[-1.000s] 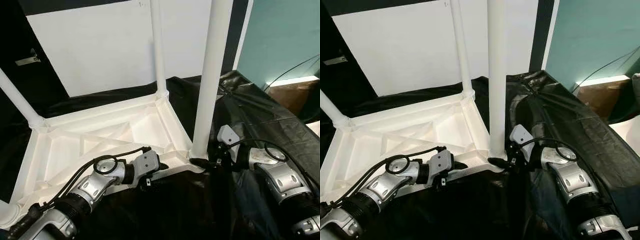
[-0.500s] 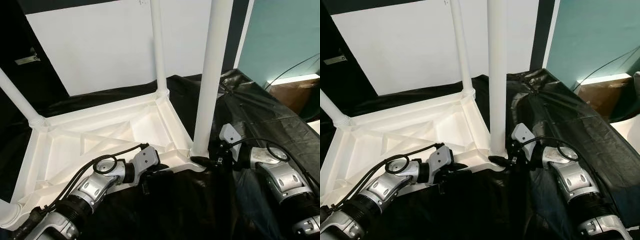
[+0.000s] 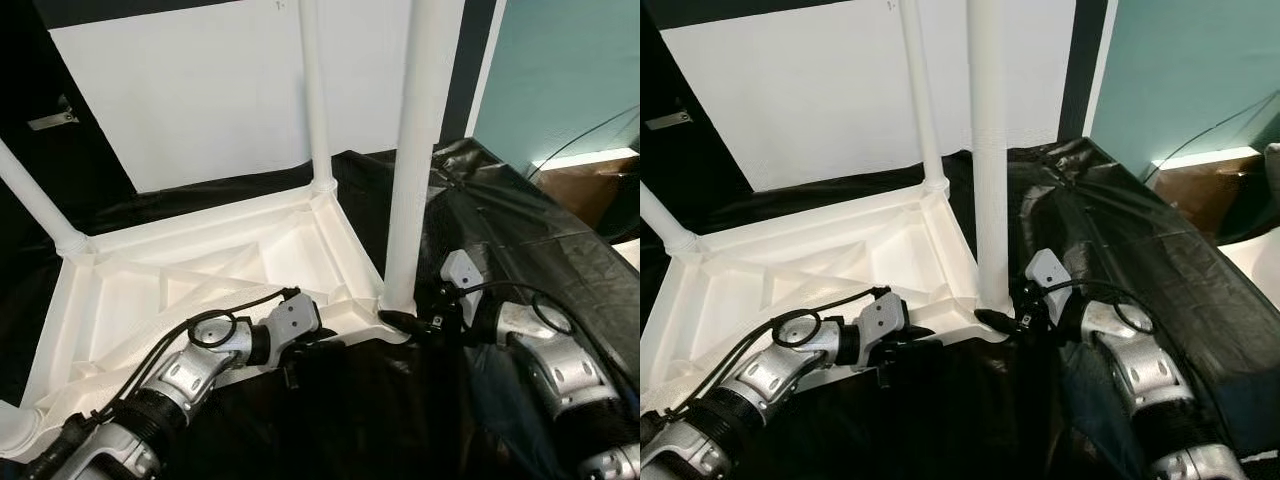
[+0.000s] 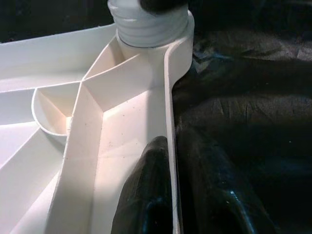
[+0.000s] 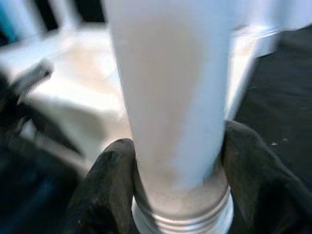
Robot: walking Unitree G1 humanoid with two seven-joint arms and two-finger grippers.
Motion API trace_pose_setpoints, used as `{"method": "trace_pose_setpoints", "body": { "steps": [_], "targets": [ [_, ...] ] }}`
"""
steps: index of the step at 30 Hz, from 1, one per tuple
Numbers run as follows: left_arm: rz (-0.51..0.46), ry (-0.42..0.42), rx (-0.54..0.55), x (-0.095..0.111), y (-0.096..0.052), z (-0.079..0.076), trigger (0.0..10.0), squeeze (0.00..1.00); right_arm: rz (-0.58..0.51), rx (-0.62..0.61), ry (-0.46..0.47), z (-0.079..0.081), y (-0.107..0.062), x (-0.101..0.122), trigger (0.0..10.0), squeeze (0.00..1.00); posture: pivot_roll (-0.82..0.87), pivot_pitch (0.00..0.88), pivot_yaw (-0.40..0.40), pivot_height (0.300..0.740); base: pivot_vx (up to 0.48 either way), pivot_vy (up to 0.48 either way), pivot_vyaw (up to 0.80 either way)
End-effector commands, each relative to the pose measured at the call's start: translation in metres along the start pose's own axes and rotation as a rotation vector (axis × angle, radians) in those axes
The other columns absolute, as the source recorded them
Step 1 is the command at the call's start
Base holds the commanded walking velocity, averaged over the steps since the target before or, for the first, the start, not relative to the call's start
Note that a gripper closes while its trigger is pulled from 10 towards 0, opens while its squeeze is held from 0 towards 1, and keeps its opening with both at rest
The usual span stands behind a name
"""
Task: Building children table
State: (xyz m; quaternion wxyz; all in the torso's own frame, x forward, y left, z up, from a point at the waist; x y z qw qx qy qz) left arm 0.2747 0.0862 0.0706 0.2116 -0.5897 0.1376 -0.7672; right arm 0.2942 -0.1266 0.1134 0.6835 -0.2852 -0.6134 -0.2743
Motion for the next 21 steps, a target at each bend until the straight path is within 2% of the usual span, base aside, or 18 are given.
{"method": "trace_pose_setpoints", "body": {
  "steps": [1, 2, 4, 5, 9, 18, 19, 21],
  "targets": [
    [0.123, -0.145, -0.174, -0.037, 0.014, -0.047, 10.0, 0.00, -0.049, -0.053, -0.003, 0.005, 0.005, 0.004, 0.0, 0.00, -0.04, 0.000, 0.014, 0.740, 0.000, 0.000, 0.00],
    [0.124, -0.144, -0.175, -0.037, 0.013, -0.048, 10.0, 0.00, -0.099, -0.177, 0.066, 0.012, 0.001, -0.005, 0.0, 0.00, -0.04, 0.000, 0.014, 0.740, 0.000, 0.000, 0.00],
    [0.124, -0.144, -0.175, -0.037, 0.013, -0.048, 10.0, 0.00, -0.099, -0.177, 0.066, 0.012, 0.001, -0.005, 0.0, 0.00, -0.04, 0.000, 0.014, 0.740, 0.000, 0.000, 0.00],
    [0.125, -0.146, -0.176, -0.038, 0.012, -0.048, 10.0, 0.00, -0.140, -0.302, 0.121, 0.014, -0.002, -0.009, 0.0, 0.00, -0.04, 0.000, 0.018, 0.740, 0.000, 0.000, 0.00],
    [0.126, -0.147, -0.182, -0.038, 0.012, -0.048, 10.0, 0.00, -0.183, -0.431, 0.148, 0.015, -0.002, -0.009, 0.0, 0.00, -0.04, 0.001, 0.021, 0.740, 0.000, 0.000, 0.00],
    [0.126, -0.147, -0.186, -0.038, 0.012, -0.049, 10.0, 0.00, -0.189, -0.443, 0.151, 0.014, 0.000, -0.007, 0.0, 0.00, -0.05, 0.004, 0.023, 0.740, 0.000, 0.000, 0.00],
    [0.126, -0.148, -0.187, -0.037, 0.013, -0.049, 10.0, 0.00, -0.166, -0.411, 0.104, 0.016, 0.002, -0.005, 10.0, 0.00, -0.05, 0.004, 0.021, 0.740, 0.000, 0.000, 0.00],
    [0.127, -0.148, -0.188, -0.038, 0.013, -0.049, 10.0, 0.00, -0.167, -0.400, 0.084, 0.013, 0.001, -0.002, 10.0, 0.00, -0.05, 0.004, 0.021, 0.740, 0.000, 0.000, 0.00]
  ]
}}
Point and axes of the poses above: a point about 5 cm out from each wrist's last joint towards the gripper, its own y axis pointing out of the wrist towards the gripper, its own x axis along the axis of the wrist's last joint, z = x × y, the point moved 2 cm from there along y, pointing out of the wrist towards the gripper, and after that the axes turned 13 degrees about y, right-handed, at the moved point
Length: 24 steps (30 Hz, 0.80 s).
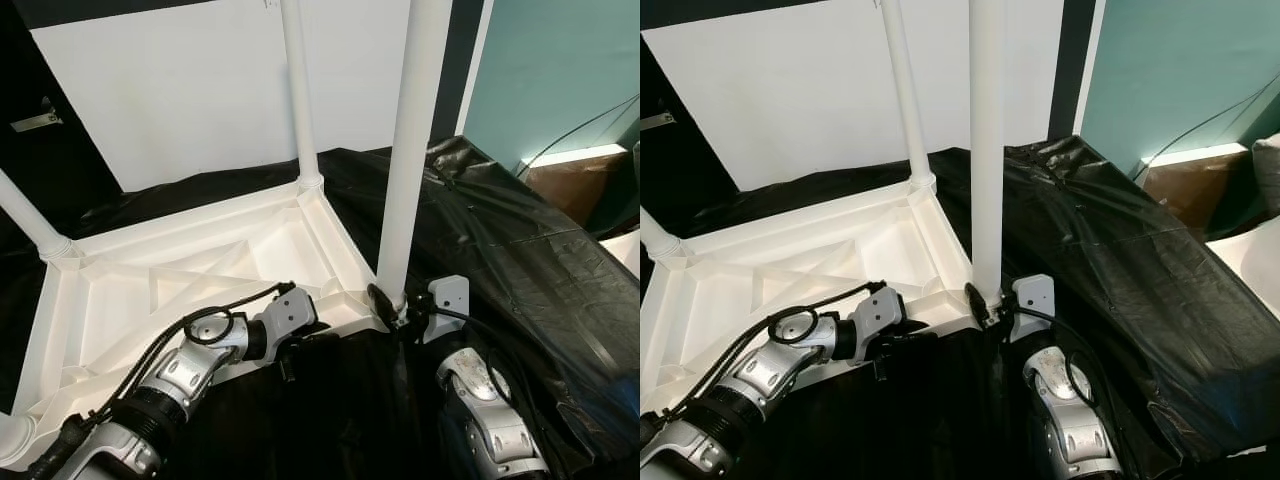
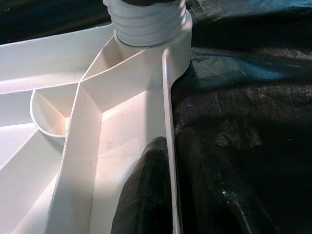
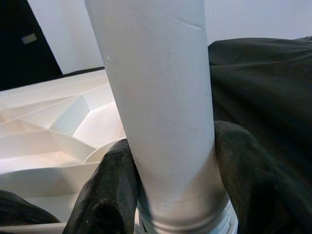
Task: Building children table
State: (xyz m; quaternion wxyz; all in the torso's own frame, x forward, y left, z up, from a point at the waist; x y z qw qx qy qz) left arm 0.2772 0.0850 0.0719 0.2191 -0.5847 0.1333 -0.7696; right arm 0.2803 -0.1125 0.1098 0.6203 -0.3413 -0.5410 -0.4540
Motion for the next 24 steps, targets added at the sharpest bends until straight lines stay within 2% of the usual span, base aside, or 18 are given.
{"method": "trace_pose_setpoints", "body": {
  "steps": [1, 5, 7, 8, 12, 14, 17, 18, 19, 20, 21, 24],
  "targets": [
    [0.123, -0.152, -0.208, -0.039, 0.012, -0.053, 10.0, 0.00, -0.011, 0.004, -0.044, -0.011, 0.006, 0.011, 10.0, 1.00, -0.05, 0.004, 0.020, 0.740, 0.000, 0.000, 0.00],
    [0.124, -0.152, -0.208, -0.039, 0.012, -0.054, 10.0, 0.00, -0.008, 0.050, -0.074, -0.017, 0.009, 0.018, 10.0, 1.00, -0.05, 0.002, 0.020, 0.740, 0.000, 0.000, 0.00],
    [0.125, -0.152, -0.209, -0.039, 0.012, -0.054, 10.0, 0.00, 0.012, 0.126, -0.109, -0.018, 0.011, 0.023, 10.0, 1.00, -0.05, 0.001, 0.020, 0.740, 0.000, 0.000, 0.00],
    [0.125, -0.150, -0.211, -0.039, 0.013, -0.054, 10.0, 0.00, 0.030, 0.196, -0.138, -0.016, 0.012, 0.026, 10.0, 0.00, -0.05, 0.000, 0.018, 0.740, 0.000, 0.000, 0.00],
    [0.125, -0.146, -0.213, -0.039, 0.014, -0.054, 10.0, 0.00, 0.073, 0.360, -0.207, -0.013, 0.011, 0.032, 10.0, 0.00, -0.05, 0.000, 0.016, 0.740, 0.000, 0.000, 0.00],
    [0.124, -0.145, -0.213, -0.039, 0.015, -0.054, 10.0, 0.00, 0.084, 0.382, -0.210, -0.014, 0.012, 0.033, 10.0, 0.00, -0.05, 0.000, 0.016, 0.740, 0.000, 0.000, 0.00],
    [0.122, -0.146, -0.210, -0.038, 0.016, -0.053, 10.0, 0.00, 0.190, 0.475, -0.214, -0.017, 0.010, 0.028, 10.0, 0.00, -0.05, 0.000, 0.016, 0.740, 0.000, 0.000, 0.00],
    [0.122, -0.146, -0.209, -0.038, 0.015, -0.054, 10.0, 0.00, 0.250, 0.509, -0.176, -0.019, 0.007, 0.025, 5.1, 0.00, -0.04, 0.000, 0.015, 0.740, 0.000, 0.000, 0.00],
    [0.122, -0.146, -0.209, -0.038, 0.015, -0.054, 10.0, 0.00, 0.250, 0.509, -0.176, -0.019, 0.007, 0.025, 5.1, 0.00, -0.04, 0.000, 0.015, 0.740, 0.000, 0.000, 0.00],
    [0.124, -0.146, -0.208, -0.039, 0.015, -0.054, 10.0, 0.00, 0.297, 0.535, -0.147, -0.022, 0.005, 0.023, 3.2, 0.00, -0.04, 0.000, 0.016, 0.740, 0.000, 0.000, 0.00],
    [0.126, -0.146, -0.206, -0.039, 0.014, -0.054, 10.0, 0.00, 0.336, 0.558, -0.119, -0.025, 0.003, 0.023, 0.0, 0.00, -0.04, 0.000, 0.017, 0.740, 0.000, 0.000, 0.00],
    [0.130, -0.145, -0.203, -0.040, 0.012, -0.053, 10.0, 0.00, 0.378, 0.581, -0.099, -0.029, 0.002, 0.024, 0.0, 0.00, -0.04, 0.000, 0.020, 0.740, 0.000, 0.000, 0.00]
  ]
}}
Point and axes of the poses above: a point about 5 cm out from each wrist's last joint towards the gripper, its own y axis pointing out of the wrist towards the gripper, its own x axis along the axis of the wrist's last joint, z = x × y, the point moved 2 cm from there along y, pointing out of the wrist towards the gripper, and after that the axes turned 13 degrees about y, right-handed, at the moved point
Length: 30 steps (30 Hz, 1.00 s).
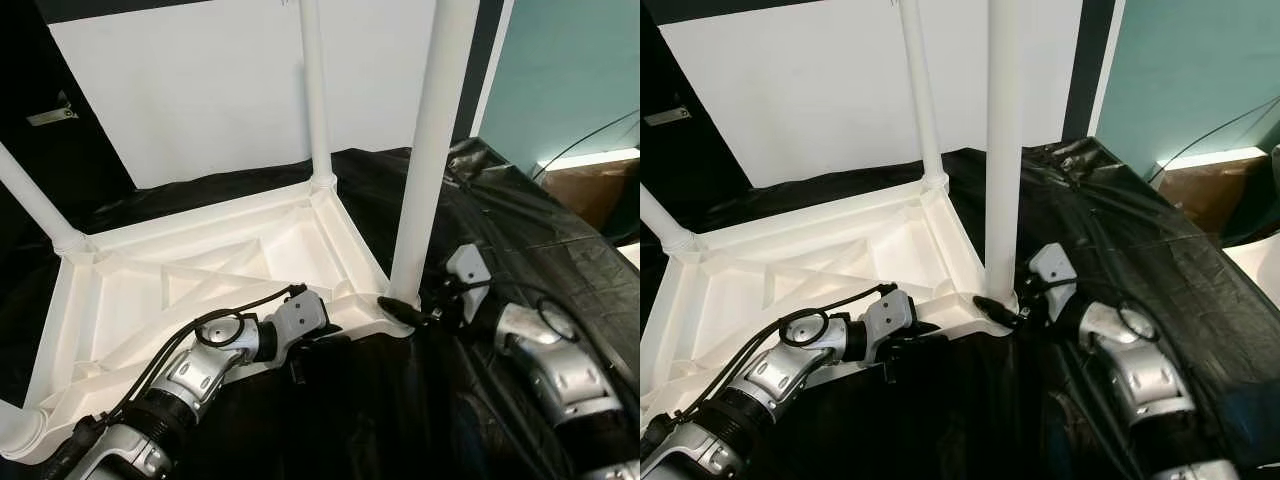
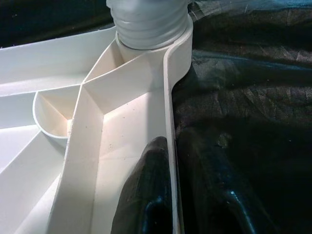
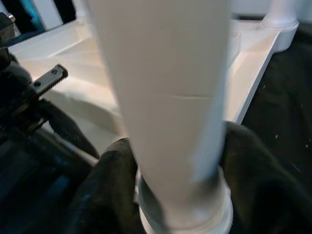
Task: Building children table
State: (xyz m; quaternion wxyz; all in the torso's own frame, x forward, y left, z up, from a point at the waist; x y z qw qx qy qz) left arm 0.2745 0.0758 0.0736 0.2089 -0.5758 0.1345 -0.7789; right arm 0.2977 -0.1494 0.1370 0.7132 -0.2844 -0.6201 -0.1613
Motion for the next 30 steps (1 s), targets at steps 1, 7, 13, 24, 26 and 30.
{"method": "trace_pose_setpoints", "body": {
  "steps": [1, 7, 13, 24, 26, 30],
  "targets": [
    [0.143, -0.174, -0.196, -0.046, 0.005, -0.052, 10.0, 0.00, 0.033, 0.067, 0.050, 0.007, 0.003, -0.008, 0.0, 0.00, -0.04, 0.000, 0.020, 0.740, 0.000, 0.000, 0.00],
    [0.147, -0.167, -0.198, -0.046, 0.004, -0.051, 10.0, 0.00, 0.027, 0.058, 0.064, 0.001, 0.002, -0.004, 0.0, 0.00, -0.04, 0.000, 0.026, 0.740, 0.000, 0.000, 0.00],
    [0.147, -0.161, -0.200, -0.046, 0.004, -0.050, 10.0, 0.00, 0.005, 0.053, 0.105, 0.005, 0.004, -0.007, 0.0, 0.00, -0.05, 0.000, 0.030, 0.740, 0.000, 0.000, 0.00],
    [0.155, -0.155, -0.200, -0.047, 0.004, -0.051, 10.0, 0.00, -0.308, -0.359, 0.250, 0.052, 0.044, -0.019, 0.0, 0.00, -0.03, 0.000, 0.023, 0.740, 0.000, 0.000, 0.00],
    [0.159, -0.155, -0.199, -0.048, 0.002, -0.051, 10.0, 0.00, -0.327, -0.474, 0.262, 0.035, 0.039, -0.019, 0.0, 0.00, -0.02, 0.000, 0.021, 0.740, 0.000, 0.000, 0.00],
    [0.163, -0.155, -0.199, -0.049, 0.001, -0.051, 10.0, 0.00, -0.337, -0.516, 0.263, 0.030, 0.037, -0.019, 0.0, 0.00, -0.02, 0.000, 0.019, 0.740, 0.000, 0.000, 0.00]
  ]
}}
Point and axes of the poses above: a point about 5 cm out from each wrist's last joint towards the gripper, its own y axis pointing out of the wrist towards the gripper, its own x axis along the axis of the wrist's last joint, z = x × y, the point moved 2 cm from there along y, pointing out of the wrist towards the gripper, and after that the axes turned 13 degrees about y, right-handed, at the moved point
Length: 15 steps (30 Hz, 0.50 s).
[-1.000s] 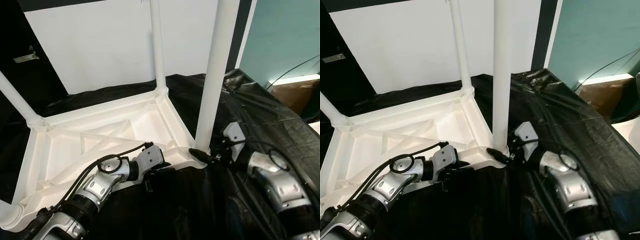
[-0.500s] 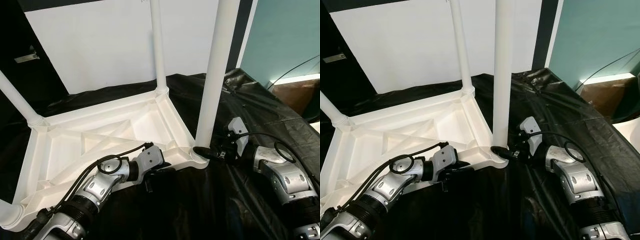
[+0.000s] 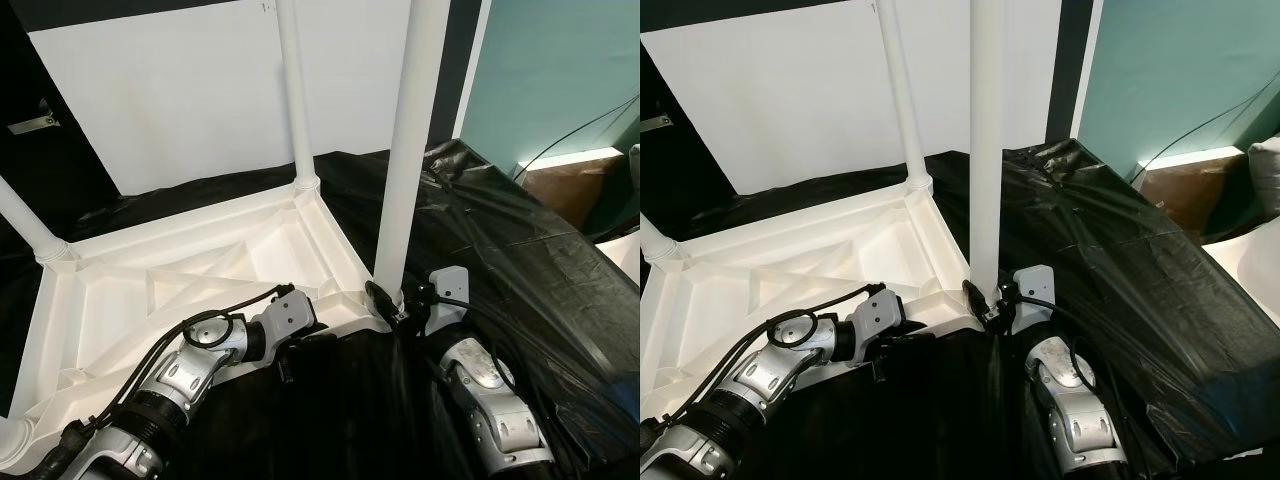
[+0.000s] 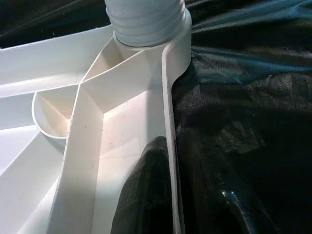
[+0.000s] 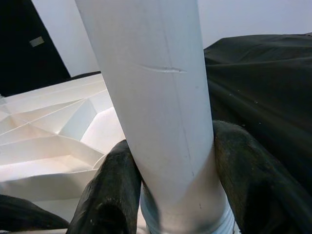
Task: Building children table
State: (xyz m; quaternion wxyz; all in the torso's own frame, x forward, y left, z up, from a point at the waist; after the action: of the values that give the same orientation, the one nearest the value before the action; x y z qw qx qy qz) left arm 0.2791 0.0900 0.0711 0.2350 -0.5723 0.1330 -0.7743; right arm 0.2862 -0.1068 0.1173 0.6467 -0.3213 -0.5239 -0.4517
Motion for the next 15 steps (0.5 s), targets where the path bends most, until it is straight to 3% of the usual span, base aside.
{"method": "trace_pose_setpoints", "body": {
  "steps": [1, 4, 5, 6, 8, 9, 10, 11, 15],
  "targets": [
    [0.126, -0.142, -0.234, -0.039, 0.011, -0.056, 10.0, 0.00, 0.012, -0.033, 0.045, 0.001, 0.006, -0.005, 0.0, 0.00, -0.02, 0.000, 0.019, 0.740, 0.000, 0.000, 0.00],
    [0.126, -0.143, -0.233, -0.039, 0.011, -0.057, 10.0, 0.00, 0.009, -0.050, 0.043, 0.004, 0.005, -0.007, 0.0, 0.00, -0.02, 0.000, 0.018, 0.740, 0.000, 0.000, 0.00],
    [0.126, -0.144, -0.233, -0.039, 0.011, -0.057, 10.0, 0.00, 0.011, -0.060, 0.034, 0.004, 0.005, -0.007, 4.5, 0.00, -0.02, 0.000, 0.018, 0.740, 0.000, 0.000, 0.00],
    [0.126, -0.145, -0.234, -0.040, 0.012, -0.057, 10.0, 0.00, 0.020, -0.046, 0.013, 0.004, 0.005, -0.007, 10.0, 0.00, -0.02, 0.000, 0.018, 0.740, 0.000, 0.000, 0.00],
    [0.126, -0.145, -0.235, -0.040, 0.012, -0.057, 10.0, 0.00, 0.027, -0.033, -0.002, 0.004, 0.005, -0.007, 10.0, 0.00, -0.02, 0.000, 0.016, 0.740, 0.000, 0.000, 0.00],
    [0.127, -0.144, -0.235, -0.040, 0.012, -0.057, 10.0, 0.00, 0.030, -0.013, -0.010, 0.003, 0.004, -0.006, 10.0, 0.72, -0.03, 0.000, 0.014, 0.740, 0.000, 0.000, 0.00],
    [0.127, -0.144, -0.235, -0.040, 0.012, -0.057, 10.0, 0.00, 0.030, -0.013, -0.010, 0.003, 0.004, -0.006, 10.0, 0.72, -0.03, 0.000, 0.014, 0.740, 0.000, 0.000, 0.00],
    [0.128, -0.142, -0.234, -0.040, 0.013, -0.056, 10.0, 0.00, 0.033, 0.030, -0.014, 0.001, 0.004, -0.003, 10.0, 1.00, -0.03, 0.000, 0.012, 0.740, 0.000, 0.000, 0.00],
    [0.129, -0.138, -0.231, -0.040, 0.013, -0.055, 10.0, 0.00, 0.049, 0.128, -0.037, -0.003, 0.004, 0.006, 10.0, 1.00, -0.03, 0.000, 0.011, 0.740, 0.000, 0.000, 0.00]
  ]
}}
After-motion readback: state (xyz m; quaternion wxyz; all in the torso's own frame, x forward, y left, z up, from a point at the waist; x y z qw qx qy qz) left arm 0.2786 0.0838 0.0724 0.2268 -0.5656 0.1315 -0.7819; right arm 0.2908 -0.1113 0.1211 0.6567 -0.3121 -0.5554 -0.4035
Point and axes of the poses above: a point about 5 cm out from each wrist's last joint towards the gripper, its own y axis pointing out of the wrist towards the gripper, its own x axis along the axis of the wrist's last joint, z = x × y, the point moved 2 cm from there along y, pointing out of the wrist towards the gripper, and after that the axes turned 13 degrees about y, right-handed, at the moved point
